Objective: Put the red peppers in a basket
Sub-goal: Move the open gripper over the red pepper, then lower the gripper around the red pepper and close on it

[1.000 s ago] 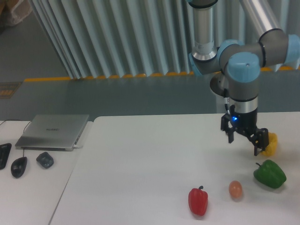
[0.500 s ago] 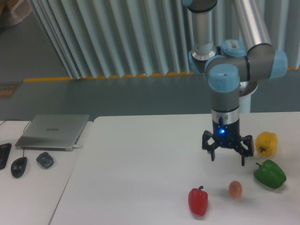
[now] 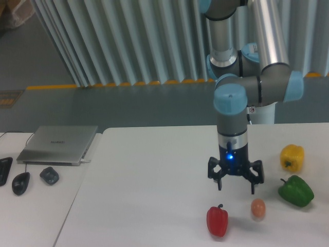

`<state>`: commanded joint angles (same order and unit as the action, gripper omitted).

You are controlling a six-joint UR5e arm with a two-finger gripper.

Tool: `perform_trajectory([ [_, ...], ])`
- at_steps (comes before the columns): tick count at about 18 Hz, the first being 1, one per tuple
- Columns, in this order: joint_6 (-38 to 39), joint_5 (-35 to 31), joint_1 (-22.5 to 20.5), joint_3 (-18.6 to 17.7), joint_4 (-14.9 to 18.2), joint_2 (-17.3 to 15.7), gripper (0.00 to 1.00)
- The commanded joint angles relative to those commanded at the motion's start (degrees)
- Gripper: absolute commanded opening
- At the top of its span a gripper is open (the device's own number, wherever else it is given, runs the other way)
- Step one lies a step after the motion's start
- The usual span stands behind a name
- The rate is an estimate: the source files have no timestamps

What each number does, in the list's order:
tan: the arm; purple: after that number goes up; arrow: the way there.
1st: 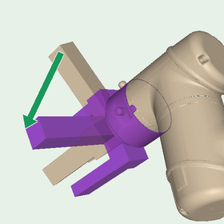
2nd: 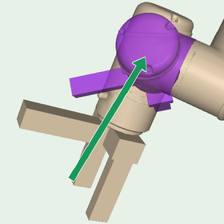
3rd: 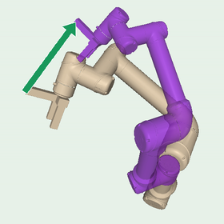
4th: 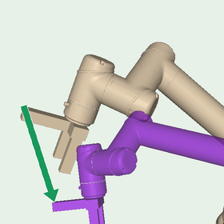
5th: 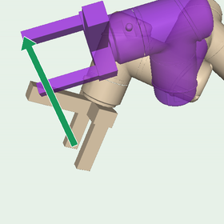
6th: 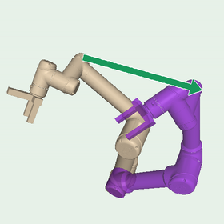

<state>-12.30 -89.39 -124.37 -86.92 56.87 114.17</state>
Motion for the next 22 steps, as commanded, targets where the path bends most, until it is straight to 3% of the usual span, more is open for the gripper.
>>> perform_trajectory([
  [4,-2.02,2.99,0.7,0.26,-0.09,0.09,1.0],
  [9,-2.02,2.81,3.69,2.28,-0.09,4.3,1.0],
  [22,-2.11,2.46,3.34,4.92,-0.18,6.06,1.0],
])
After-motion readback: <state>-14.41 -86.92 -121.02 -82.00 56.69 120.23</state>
